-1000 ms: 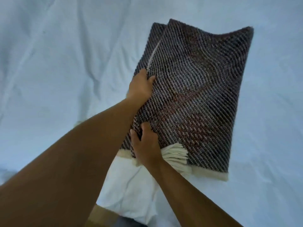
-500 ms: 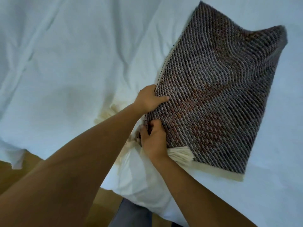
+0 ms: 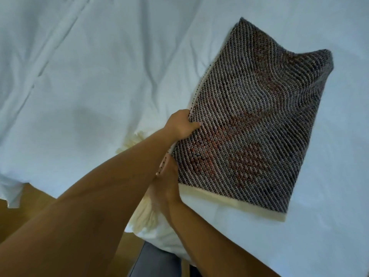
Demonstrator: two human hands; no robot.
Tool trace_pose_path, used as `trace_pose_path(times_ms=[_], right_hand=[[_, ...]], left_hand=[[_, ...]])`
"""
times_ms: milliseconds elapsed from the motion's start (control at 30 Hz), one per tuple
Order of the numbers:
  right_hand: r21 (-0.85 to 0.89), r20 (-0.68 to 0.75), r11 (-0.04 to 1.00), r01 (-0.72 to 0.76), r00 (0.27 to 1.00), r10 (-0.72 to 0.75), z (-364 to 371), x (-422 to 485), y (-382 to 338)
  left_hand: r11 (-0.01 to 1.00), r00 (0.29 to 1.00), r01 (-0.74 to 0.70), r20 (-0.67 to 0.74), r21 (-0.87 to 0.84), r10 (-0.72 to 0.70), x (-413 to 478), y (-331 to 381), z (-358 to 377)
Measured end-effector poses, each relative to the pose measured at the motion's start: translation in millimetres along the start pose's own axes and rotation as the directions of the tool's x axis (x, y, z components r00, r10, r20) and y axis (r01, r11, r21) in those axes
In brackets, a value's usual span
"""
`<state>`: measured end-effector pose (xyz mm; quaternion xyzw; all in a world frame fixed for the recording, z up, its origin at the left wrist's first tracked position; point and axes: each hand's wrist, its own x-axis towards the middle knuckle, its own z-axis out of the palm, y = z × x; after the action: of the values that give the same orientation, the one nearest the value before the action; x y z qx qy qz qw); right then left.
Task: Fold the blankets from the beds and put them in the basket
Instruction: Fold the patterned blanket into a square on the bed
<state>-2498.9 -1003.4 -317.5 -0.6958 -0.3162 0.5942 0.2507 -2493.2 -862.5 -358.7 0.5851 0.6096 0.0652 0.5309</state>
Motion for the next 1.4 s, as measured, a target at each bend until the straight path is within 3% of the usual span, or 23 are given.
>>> trace_pose_path(times_ms=[167,333,500,733,967,1067,1133,1200,1267,1400], right_hand=[[-0.287,-0.062,0.957,0.053,0.995,-0.074,-37,34,-4],[-0.364,0.014,0.914,0.178,0.982,-0.186,-86,66,-25],[-0.458,-0.028,0.855,0.244,0.957,-0.288,-163,120,-56],[-0.721,-0.040,0.626,0.297,0.884,-0.466,-288,216,-110],[-0.728,0.025,0.604,0.324,0.893,-0.449,-339,269,-126],[-0.836,0.055,0.442,0.327,0.850,-0.524,-357,279,-130],[-0.891,-0.021,0.377,0.254,0.805,-0.593,-380,283,-135],[-0.903,-0.104,0.397,0.162,0.816,-0.569,-409,282,-136],[-0.917,-0.131,0.393,0.069,0.878,-0.460,-431,283,-135],[-0.902,-0.060,0.429,0.048,0.970,-0.234,-448,291,-141]], left_hand=[[1.000,1.000,0.024,-0.019,-0.018,-0.024,16,15,-2],[0.988,0.996,0.085,-0.028,-0.126,-0.089,43,31,-3],[0.958,0.993,0.091,-0.048,-0.272,-0.108,88,70,-8],[0.970,0.992,0.021,-0.115,-0.243,-0.051,179,149,-19],[0.962,0.961,-0.065,-0.275,-0.266,-0.012,244,187,-16],[0.971,0.920,-0.008,-0.381,-0.237,-0.085,254,172,-11],[0.975,0.916,-0.001,-0.391,-0.220,-0.087,257,168,-7],[0.979,0.916,-0.008,-0.393,-0.203,-0.074,258,166,-4],[0.983,0.911,-0.016,-0.407,-0.182,-0.061,260,166,-2],[0.999,0.886,0.000,-0.463,-0.041,-0.019,262,164,5]])
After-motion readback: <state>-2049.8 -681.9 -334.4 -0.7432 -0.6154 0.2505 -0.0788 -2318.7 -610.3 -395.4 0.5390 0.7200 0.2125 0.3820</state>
